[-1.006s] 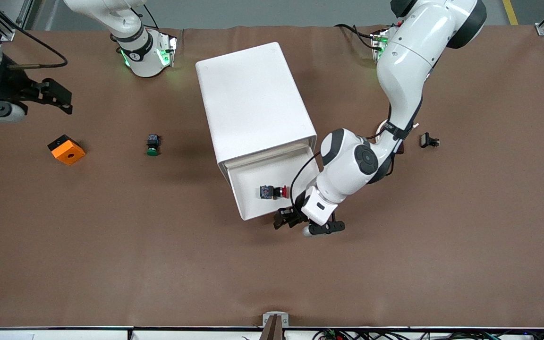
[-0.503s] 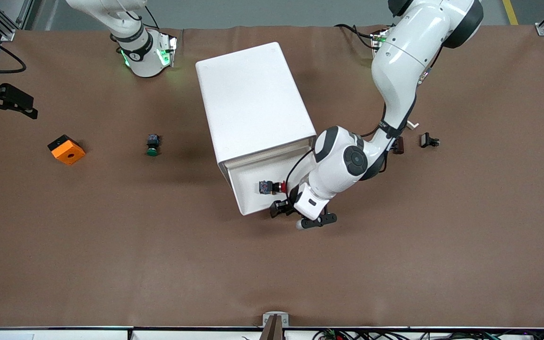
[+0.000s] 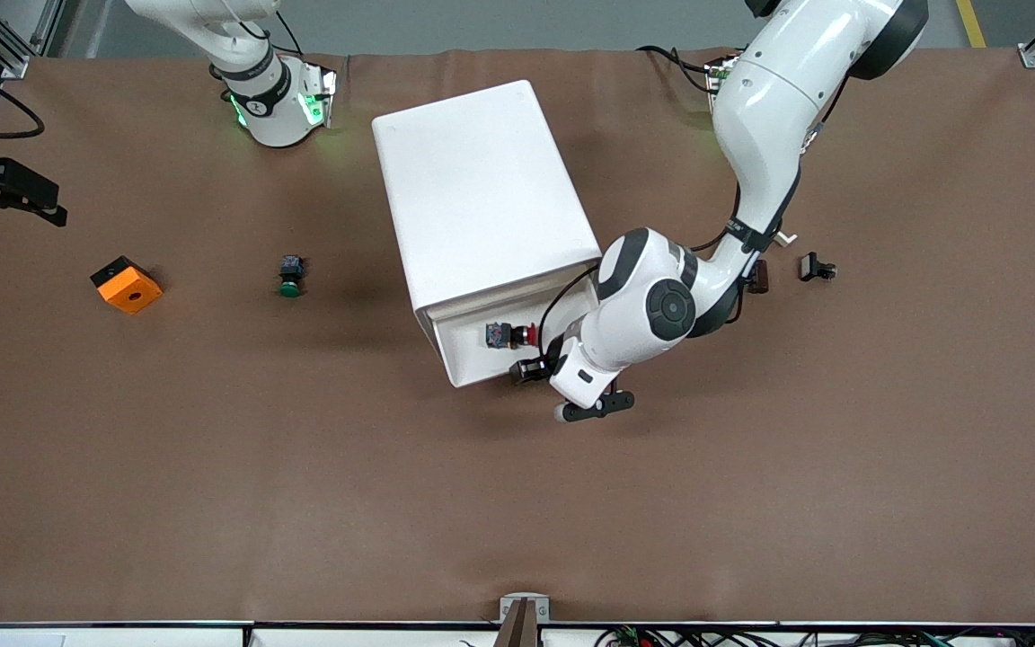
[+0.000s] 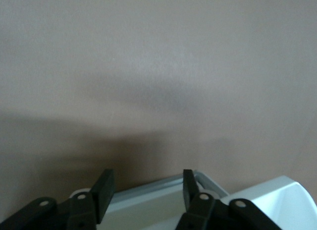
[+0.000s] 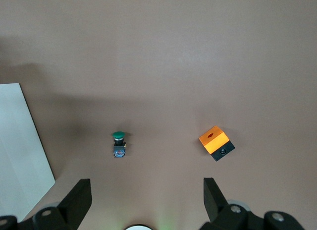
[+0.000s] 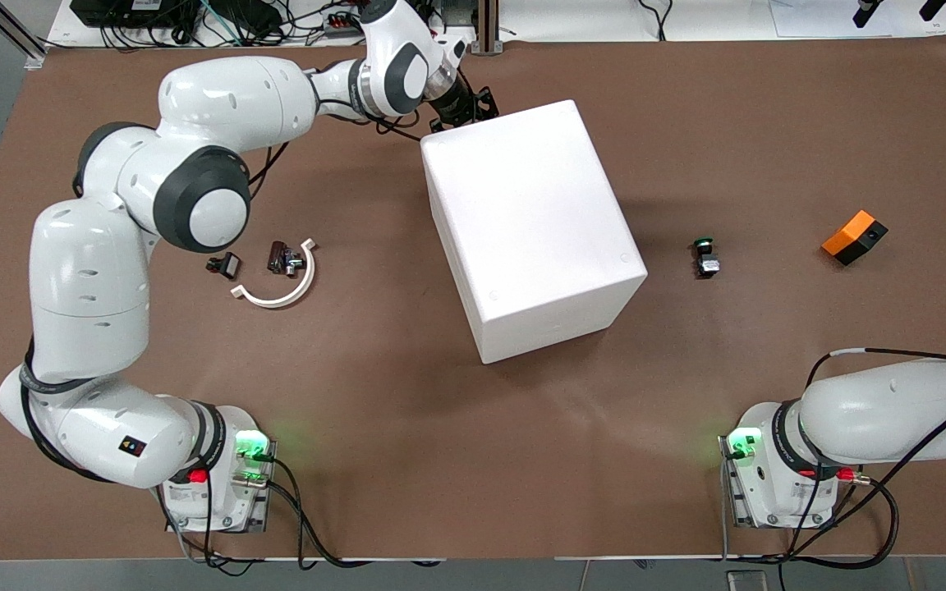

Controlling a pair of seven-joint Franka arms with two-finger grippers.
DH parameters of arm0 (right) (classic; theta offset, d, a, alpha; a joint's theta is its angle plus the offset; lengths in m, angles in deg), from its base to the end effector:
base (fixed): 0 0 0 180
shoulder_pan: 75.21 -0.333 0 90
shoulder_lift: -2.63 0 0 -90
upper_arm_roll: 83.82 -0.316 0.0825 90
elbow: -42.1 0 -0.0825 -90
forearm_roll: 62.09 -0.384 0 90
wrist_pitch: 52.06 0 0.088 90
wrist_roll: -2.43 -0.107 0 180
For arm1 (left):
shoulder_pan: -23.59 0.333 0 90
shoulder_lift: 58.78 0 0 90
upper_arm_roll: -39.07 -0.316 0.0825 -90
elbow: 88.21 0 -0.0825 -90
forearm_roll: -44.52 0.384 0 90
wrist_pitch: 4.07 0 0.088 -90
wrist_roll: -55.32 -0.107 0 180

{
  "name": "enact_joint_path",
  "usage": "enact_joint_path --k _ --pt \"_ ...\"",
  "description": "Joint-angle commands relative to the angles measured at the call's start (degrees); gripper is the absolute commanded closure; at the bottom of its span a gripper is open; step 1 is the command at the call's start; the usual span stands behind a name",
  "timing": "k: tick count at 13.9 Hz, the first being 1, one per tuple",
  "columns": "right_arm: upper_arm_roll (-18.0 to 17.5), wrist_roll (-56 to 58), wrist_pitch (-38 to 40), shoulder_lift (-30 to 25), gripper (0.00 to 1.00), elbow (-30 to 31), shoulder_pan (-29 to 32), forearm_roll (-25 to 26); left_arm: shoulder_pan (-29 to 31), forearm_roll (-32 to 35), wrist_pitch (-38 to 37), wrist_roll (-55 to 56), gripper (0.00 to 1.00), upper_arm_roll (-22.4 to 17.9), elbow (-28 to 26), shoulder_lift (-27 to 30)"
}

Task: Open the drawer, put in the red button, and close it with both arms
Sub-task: 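Push the drawer closed with the left gripper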

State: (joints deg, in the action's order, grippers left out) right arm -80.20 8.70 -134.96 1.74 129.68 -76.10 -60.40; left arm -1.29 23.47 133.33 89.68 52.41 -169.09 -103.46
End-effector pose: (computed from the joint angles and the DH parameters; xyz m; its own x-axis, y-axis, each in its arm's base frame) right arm 0.5361 -0.0293 0.6422 0.9959 0.0582 -0.0688 0.0598 -0.9980 0.0211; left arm 0.6114 -0.4356 0.2688 0.9639 0.2264 -0.1400 0.2654 -0.8577 0.4403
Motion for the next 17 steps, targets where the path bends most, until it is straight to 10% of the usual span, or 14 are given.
enact_joint_path --k 1,8,17 --pt "-1.24 0.59 0.55 0.19 0.0 -0.75 2.2 -0.89 -0.08 -0.66 -0.99 0.09 0.34 1.07 -1.21 1.08" --pt "-5.12 0.59 0.55 0.01 0.0 -0.31 7.31 -5.73 -1.23 -0.66 -2.4 0.79 0.0 1.16 -1.47 1.08" --pt "-5.2 -1.43 -0.86 0.01 0.0 -0.84 6.35 -3.71 -2.46 -1.36 -4.41 2.11 0.0 3.18 -1.65 0.91"
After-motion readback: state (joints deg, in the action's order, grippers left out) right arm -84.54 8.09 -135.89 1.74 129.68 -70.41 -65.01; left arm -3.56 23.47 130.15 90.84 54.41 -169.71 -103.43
